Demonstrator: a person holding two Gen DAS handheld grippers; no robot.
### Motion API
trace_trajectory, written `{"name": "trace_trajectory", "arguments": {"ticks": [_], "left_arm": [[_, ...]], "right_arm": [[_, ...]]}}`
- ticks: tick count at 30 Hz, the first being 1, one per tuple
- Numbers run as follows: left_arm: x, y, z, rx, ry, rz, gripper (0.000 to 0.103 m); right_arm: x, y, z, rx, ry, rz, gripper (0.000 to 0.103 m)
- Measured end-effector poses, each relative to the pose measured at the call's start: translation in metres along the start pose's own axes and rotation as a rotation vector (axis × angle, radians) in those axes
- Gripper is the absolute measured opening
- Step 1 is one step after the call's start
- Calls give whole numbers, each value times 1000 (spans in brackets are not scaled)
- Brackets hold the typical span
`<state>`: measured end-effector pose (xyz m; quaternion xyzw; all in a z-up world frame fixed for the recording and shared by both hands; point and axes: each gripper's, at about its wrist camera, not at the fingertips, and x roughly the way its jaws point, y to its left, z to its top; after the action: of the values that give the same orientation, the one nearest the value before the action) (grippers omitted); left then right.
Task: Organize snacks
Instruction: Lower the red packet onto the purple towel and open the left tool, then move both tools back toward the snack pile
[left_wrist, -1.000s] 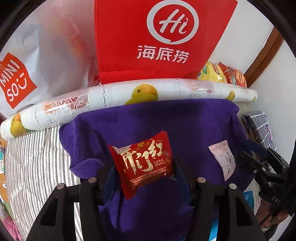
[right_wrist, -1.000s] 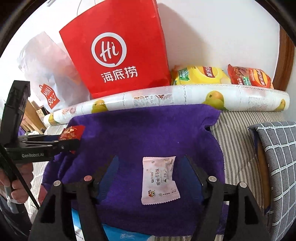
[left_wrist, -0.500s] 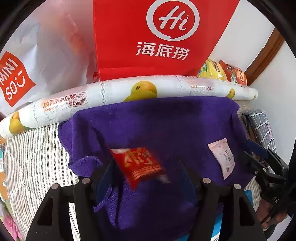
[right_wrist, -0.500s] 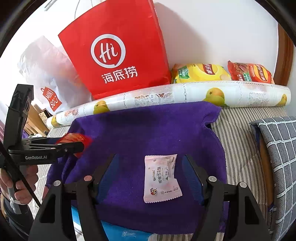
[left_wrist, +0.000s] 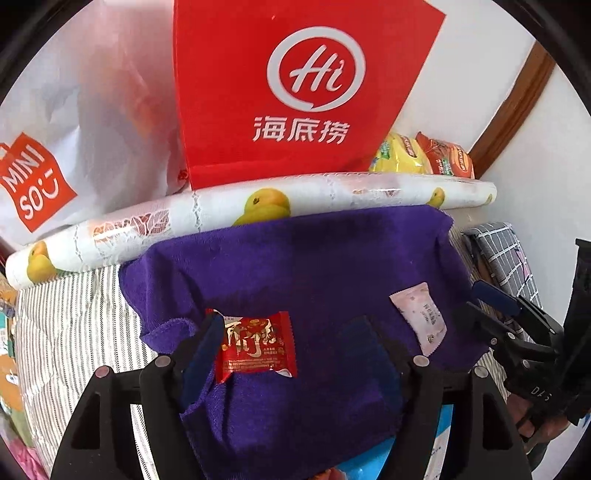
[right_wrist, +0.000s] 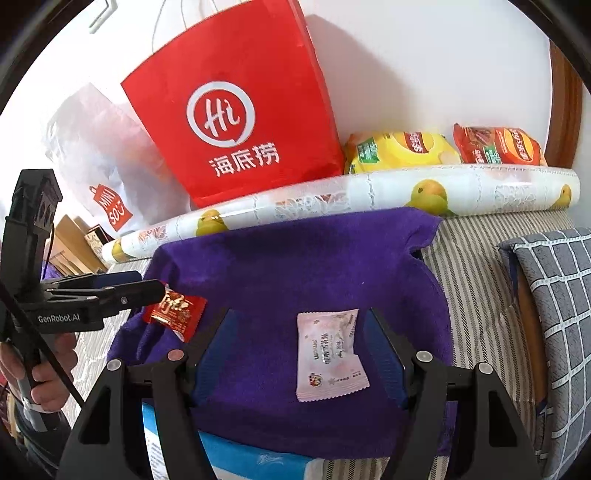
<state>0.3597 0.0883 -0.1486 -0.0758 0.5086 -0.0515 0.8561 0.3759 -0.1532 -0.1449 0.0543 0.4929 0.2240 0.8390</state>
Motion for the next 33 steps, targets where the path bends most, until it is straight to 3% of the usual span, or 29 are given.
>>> {"name": "trace_trajectory", "arguments": {"ticks": [5, 11, 17, 28, 33], "left_arm": [[-15, -5, -1, 10, -24, -13, 73], [-33, -10, -1, 10, -46, -39, 73], [-51, -14, -2, 6, -72, -52, 73], [-77, -36, -8, 42, -98, -96, 73], [-87, -46, -12, 58, -112, -100, 73]], "right_arm": [[-15, 21, 2, -46, -19, -34, 72], [-41, 36, -5, -28, -43, -59, 82], [-68, 44, -20, 6, -46, -149, 84], [-95, 28, -66, 81, -31, -234, 84], [-104, 12, -91, 159, -28, -212, 84]]}}
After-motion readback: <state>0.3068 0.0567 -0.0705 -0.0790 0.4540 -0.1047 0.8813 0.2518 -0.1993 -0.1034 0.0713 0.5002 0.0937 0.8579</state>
